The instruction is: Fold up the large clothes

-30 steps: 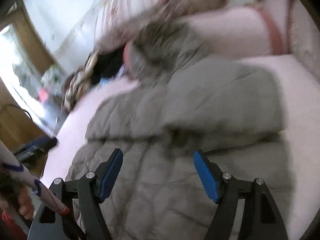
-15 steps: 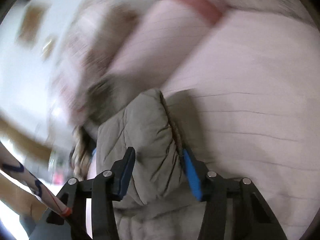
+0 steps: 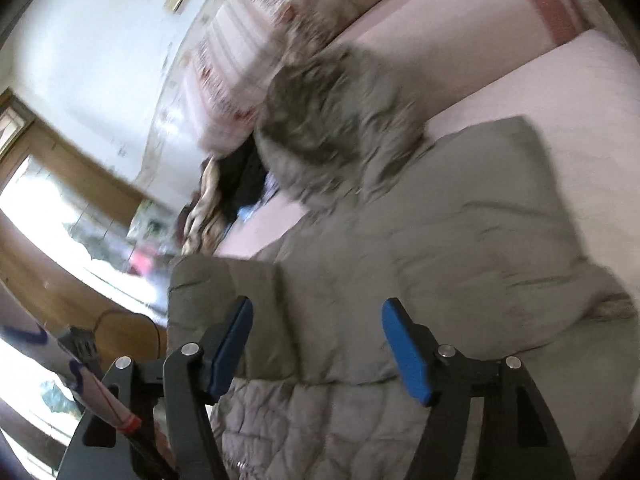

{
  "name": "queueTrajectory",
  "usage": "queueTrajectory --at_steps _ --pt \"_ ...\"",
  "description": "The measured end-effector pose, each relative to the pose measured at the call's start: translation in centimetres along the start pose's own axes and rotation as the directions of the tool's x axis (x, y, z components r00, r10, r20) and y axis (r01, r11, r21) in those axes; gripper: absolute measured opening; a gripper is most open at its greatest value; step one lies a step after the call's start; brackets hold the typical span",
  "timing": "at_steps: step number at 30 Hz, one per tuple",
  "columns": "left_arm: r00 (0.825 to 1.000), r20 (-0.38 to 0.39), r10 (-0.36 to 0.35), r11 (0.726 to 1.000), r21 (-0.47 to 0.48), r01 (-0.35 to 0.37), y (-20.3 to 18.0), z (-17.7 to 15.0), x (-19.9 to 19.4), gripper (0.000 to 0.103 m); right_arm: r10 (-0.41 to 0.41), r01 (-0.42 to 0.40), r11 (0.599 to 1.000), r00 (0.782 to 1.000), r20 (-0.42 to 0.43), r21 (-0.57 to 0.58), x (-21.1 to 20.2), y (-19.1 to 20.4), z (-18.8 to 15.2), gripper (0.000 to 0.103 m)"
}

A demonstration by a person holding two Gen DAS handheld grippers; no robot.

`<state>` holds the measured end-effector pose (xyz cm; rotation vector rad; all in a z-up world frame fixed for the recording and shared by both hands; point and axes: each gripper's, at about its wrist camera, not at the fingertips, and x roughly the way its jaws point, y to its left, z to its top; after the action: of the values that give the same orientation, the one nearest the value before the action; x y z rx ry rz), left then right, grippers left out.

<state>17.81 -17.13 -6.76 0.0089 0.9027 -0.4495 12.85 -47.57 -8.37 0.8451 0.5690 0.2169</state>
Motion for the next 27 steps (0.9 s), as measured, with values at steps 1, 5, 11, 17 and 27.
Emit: queueTrajectory --at_steps 1,5,11,17,27 --pt "1.0 -0.026 -0.01 1.0 -0.011 0.009 0.3 0.1 0.8 0.075 -0.005 0.005 1.0 1.0 0.009 0.015 -0.5 -0.3 0.1 0.073" --pt "0.997 0.0 -0.071 0.994 -0.079 0.071 1.8 0.3 0.1 0.075 -0.049 0.048 0.998 0.998 0.033 0.036 -2.2 -1.4 0.6 0.073" --pt "0.98 0.03 -0.198 0.966 -0.164 0.2 3.8 0.5 -1.3 0.08 -0.088 0.086 0.994 0.996 0.034 0.064 -2.1 -2.1 0.8 0.073" --pt "0.944 0.045 -0.328 0.904 -0.276 0.327 5.4 0.7 -1.3 0.08 -0.135 0.134 0.99 0.99 0.039 0.042 -2.2 -1.8 0.8 0.073" --pt "0.963 -0.035 -0.266 0.937 -0.245 0.25 5.0 0.4 1.5 0.084 -0.196 0.196 0.981 0.98 0.03 0.003 -2.7 -2.1 0.2 0.073"
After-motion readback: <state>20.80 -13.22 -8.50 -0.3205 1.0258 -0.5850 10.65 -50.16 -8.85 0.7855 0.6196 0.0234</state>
